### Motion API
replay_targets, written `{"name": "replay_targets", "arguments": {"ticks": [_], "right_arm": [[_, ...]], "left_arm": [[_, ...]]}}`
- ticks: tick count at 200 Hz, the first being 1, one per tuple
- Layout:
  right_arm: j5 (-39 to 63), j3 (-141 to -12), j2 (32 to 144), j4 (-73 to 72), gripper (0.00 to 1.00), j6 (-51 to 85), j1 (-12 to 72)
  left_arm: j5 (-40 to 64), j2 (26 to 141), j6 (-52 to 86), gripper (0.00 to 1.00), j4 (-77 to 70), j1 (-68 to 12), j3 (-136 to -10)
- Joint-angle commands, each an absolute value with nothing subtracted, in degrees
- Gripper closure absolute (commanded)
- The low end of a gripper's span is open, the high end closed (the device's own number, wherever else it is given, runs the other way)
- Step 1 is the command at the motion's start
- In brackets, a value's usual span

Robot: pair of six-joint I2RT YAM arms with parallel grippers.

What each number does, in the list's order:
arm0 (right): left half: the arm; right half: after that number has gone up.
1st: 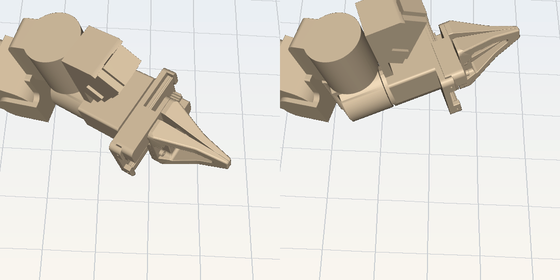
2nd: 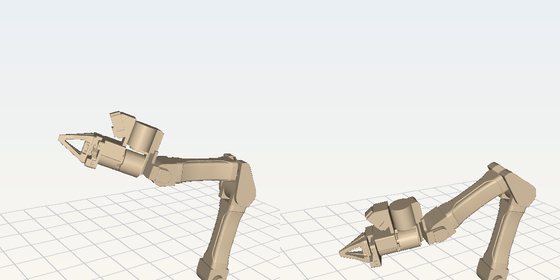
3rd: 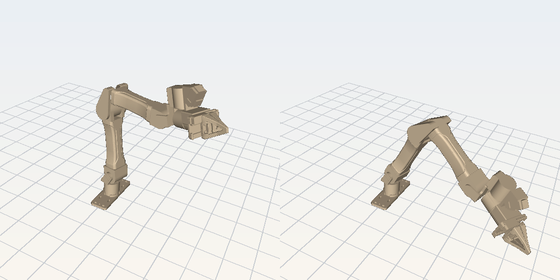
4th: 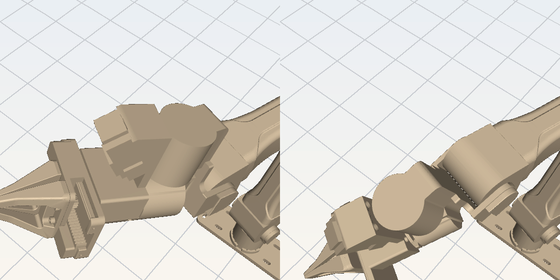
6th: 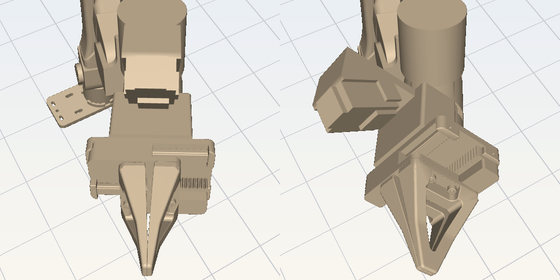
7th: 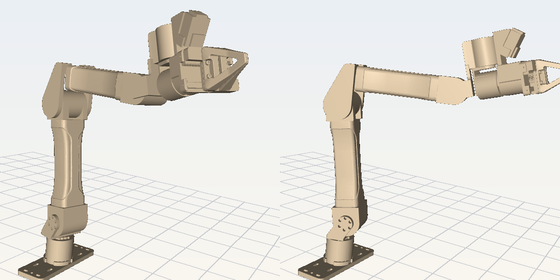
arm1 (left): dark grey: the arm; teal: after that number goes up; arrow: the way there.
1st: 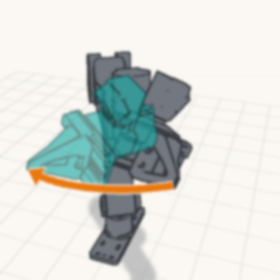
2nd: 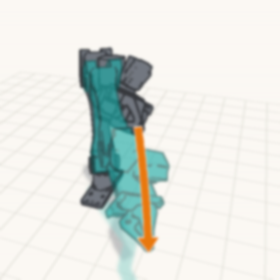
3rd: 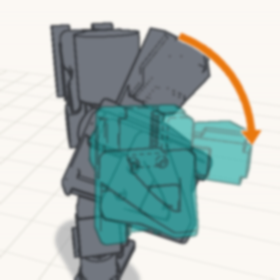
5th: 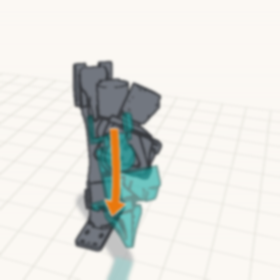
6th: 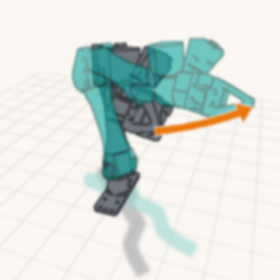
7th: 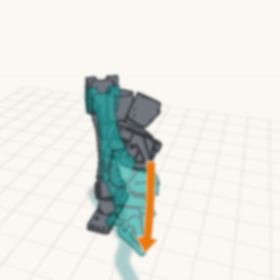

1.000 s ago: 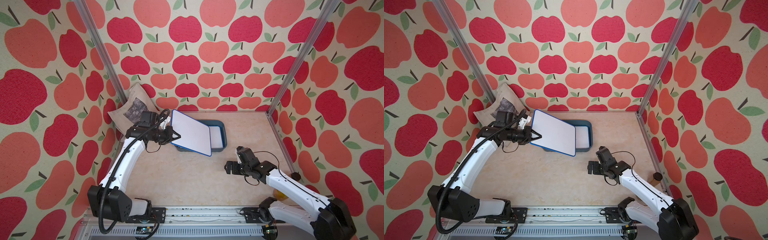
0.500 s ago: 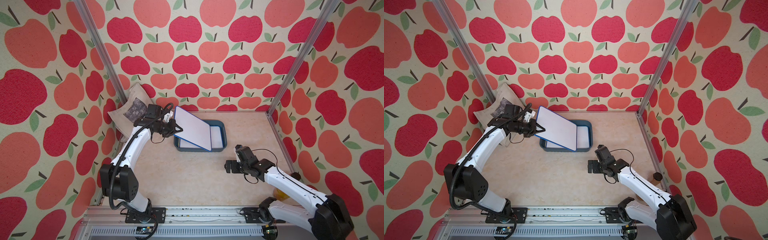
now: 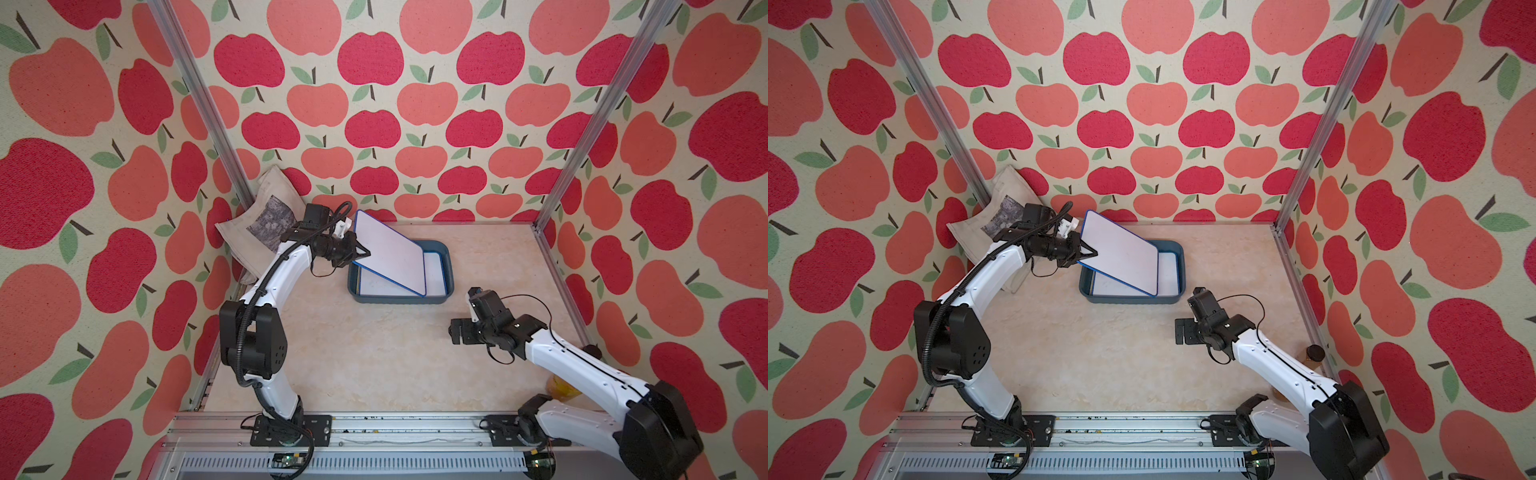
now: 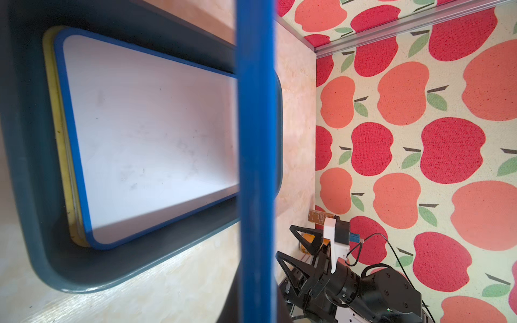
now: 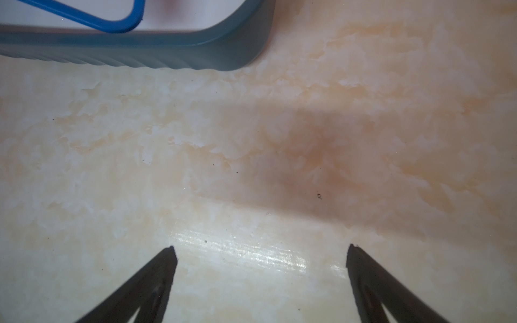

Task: Put the whiteboard into the storage box
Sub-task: Place the whiteboard in the storage box.

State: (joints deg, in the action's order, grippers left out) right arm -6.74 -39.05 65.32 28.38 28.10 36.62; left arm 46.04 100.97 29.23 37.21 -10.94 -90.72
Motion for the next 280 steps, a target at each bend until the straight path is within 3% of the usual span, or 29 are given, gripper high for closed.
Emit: {"name": "replay_targets", "arguments": {"ticks": [1,72,152,280], "right_arm": [[-8.24,-41.12,65.74,29.27,0.01,26.62,36.29],[-9.69,-41.4,64.69,31.16,0.01,26.63,36.29],[-8.6,-41.04,65.26,30.26,0.01,27.49,36.29],[-7.57,-38.59,63.72,29.58,0.01,29.53,36.3]], "left_arm": [[49.33,102.7,29.49,0.91,33.13,-11.81,-94.92],[52.02,109.98,30.38,0.91,32.26,-14.58,-99.32],[52.92,110.5,33.18,0.9,28.6,-15.38,-94.46],[48.19,107.37,31.81,0.74,30.25,-15.64,-82.35]]}}
